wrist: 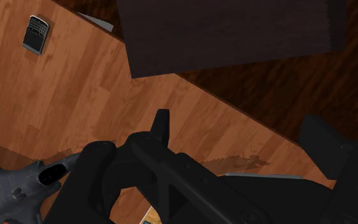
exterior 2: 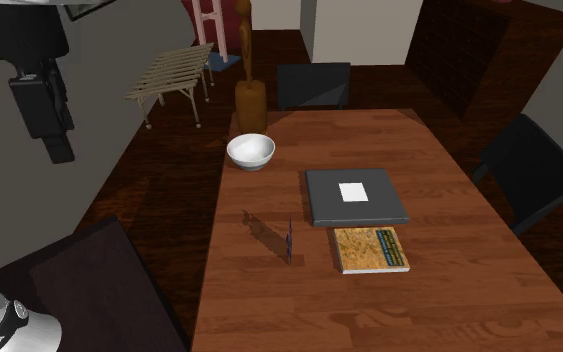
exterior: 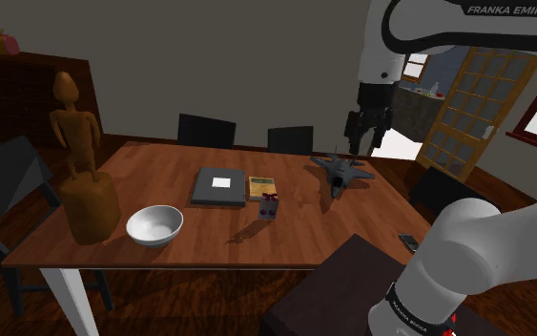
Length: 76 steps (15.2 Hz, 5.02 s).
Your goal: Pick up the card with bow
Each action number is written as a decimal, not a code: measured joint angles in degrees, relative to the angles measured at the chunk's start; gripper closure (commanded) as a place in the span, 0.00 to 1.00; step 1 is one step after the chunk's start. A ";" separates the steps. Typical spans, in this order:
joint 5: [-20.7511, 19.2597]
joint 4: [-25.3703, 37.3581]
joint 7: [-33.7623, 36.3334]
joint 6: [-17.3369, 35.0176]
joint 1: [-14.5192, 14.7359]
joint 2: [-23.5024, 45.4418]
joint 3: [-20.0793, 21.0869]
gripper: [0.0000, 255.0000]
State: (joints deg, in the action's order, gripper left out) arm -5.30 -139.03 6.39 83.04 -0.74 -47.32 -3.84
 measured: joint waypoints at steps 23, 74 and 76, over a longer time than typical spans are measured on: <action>-6.63 14.61 -21.63 25.64 3.89 48.15 -6.06 0.00; -11.49 60.90 -38.28 26.37 5.07 102.03 -2.11 1.00; -11.45 60.99 -38.58 25.43 5.12 101.12 -2.12 1.00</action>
State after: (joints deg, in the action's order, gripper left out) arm -16.75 -78.05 -32.19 108.46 4.38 53.80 -5.96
